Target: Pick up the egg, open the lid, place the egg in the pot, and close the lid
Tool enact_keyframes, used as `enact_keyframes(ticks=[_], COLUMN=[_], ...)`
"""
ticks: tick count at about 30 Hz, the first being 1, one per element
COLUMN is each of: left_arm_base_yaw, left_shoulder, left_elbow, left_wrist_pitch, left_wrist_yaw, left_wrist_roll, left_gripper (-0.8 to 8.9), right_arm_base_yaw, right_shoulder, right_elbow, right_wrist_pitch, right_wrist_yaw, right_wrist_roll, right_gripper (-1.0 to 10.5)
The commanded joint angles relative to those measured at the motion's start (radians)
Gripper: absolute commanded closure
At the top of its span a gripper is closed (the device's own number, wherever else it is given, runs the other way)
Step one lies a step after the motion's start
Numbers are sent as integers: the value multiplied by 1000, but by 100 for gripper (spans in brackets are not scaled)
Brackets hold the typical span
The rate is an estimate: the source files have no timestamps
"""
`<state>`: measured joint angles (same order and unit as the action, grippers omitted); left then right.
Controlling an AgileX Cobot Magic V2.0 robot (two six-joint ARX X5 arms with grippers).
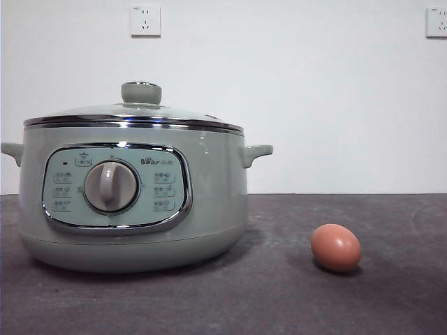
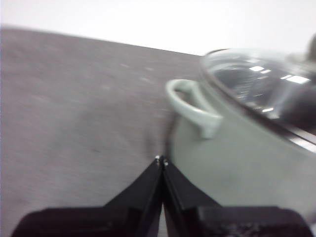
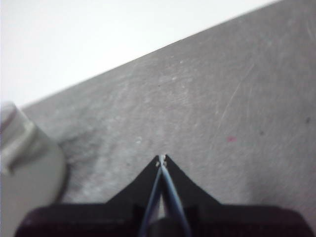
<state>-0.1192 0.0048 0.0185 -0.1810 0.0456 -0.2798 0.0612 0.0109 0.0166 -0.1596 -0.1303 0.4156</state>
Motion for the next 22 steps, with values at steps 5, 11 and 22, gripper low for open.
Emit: enact_keyframes(ticks=[5, 11, 22], left_arm_base_yaw=[3, 3, 3], left_shoulder=[-3, -3, 8], left_elbow=[-13, -12, 142], left_wrist_pitch=[26, 68, -64], left_wrist_yaw=[35, 39, 65], left_wrist_roll=[-103, -114, -111], left_gripper=[816, 817, 819], right_arm_base_yaw=[1, 1, 1], right_shoulder=[0, 0, 62], right_elbow=[-10, -3, 152], right_wrist_pitch=[-3, 17, -49], right_wrist_yaw=[-2, -5, -161], right_wrist_roll=[179, 179, 168], right_gripper=[946, 946, 957])
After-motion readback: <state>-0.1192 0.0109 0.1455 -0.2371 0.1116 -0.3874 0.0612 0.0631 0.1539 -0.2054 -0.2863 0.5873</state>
